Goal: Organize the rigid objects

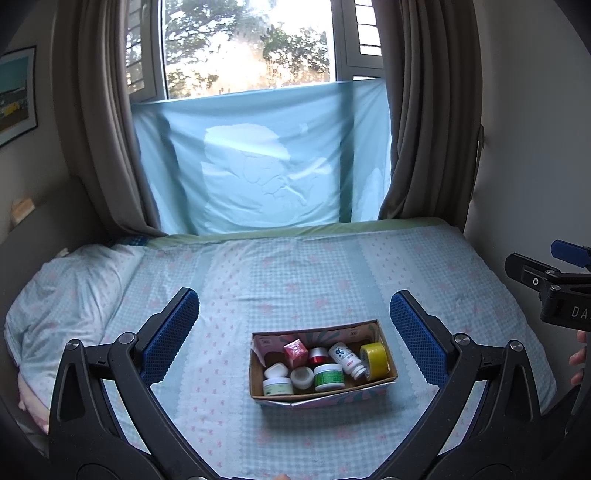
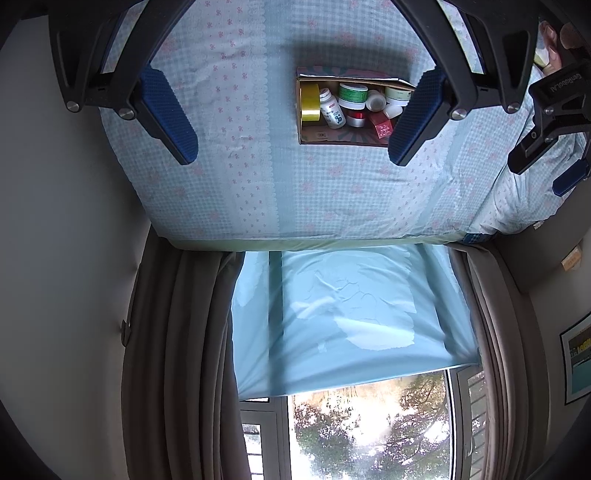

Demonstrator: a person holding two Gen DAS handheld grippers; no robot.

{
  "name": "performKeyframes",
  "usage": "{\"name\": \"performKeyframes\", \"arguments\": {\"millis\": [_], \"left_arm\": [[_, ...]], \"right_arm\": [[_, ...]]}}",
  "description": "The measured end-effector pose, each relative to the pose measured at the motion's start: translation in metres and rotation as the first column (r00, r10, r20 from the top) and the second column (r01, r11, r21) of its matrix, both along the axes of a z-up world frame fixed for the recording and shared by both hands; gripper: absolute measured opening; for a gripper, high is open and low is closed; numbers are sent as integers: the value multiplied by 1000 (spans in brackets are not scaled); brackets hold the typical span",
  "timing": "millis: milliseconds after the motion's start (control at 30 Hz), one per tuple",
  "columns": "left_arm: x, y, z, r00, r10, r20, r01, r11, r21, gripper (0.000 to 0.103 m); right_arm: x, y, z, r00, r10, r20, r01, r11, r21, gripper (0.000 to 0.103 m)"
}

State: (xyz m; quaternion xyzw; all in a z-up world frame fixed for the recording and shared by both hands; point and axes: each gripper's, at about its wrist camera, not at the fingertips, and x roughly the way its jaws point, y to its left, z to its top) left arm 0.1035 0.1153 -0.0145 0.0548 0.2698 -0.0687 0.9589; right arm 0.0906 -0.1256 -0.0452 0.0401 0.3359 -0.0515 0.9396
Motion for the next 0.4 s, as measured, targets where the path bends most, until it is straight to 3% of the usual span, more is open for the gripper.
{"name": "performKeyframes", "arguments": {"millis": [200, 400], "left_arm": [[-8, 4, 4, 998, 23, 63, -22, 1000, -14, 103], [-8, 13, 3, 998, 29, 62, -26, 998, -54, 103]], "right_arm": [[0, 0, 0, 1000, -2, 3, 2, 1000, -1, 103], [0, 2, 0, 1000, -2, 3, 2, 1000, 0, 103]]}}
